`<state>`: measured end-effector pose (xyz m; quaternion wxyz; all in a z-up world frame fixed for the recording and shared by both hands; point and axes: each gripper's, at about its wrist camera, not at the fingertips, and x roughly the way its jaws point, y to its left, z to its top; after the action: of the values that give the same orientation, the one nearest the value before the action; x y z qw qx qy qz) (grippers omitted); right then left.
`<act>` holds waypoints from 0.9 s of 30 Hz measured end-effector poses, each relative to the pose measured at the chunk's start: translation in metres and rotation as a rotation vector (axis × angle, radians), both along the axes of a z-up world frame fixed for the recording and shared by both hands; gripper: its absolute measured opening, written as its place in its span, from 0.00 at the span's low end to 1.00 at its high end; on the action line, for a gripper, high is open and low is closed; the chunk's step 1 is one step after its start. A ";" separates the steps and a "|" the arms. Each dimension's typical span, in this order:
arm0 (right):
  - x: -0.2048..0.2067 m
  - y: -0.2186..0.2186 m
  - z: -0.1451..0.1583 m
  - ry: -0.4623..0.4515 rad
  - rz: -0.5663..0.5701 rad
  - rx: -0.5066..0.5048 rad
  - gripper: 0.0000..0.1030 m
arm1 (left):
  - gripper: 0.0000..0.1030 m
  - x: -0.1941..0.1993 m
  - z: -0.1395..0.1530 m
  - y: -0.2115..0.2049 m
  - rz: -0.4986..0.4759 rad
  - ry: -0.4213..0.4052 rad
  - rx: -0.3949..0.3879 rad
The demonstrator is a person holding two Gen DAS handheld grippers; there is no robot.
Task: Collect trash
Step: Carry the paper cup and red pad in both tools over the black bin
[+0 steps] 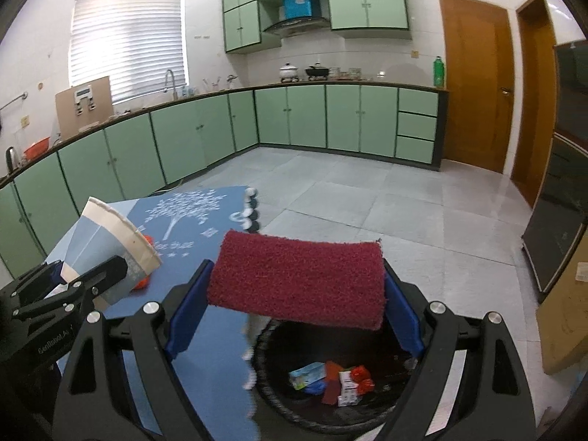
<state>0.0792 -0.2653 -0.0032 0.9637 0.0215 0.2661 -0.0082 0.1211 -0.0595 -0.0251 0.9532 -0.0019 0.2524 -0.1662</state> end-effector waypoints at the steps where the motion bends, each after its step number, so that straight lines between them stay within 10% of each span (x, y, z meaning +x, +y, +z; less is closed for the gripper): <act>1: 0.000 -0.005 -0.001 0.000 -0.003 -0.002 0.81 | 0.50 0.002 -0.001 -0.005 -0.009 0.001 0.001; 27: 0.062 -0.107 -0.100 0.177 -0.140 -0.007 0.82 | 0.54 0.087 -0.064 -0.131 -0.143 0.134 0.055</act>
<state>0.1413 -0.3726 -0.1035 0.9336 0.0360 0.3479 -0.0781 0.2080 -0.1904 -0.0892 0.9197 0.0313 0.3194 -0.2261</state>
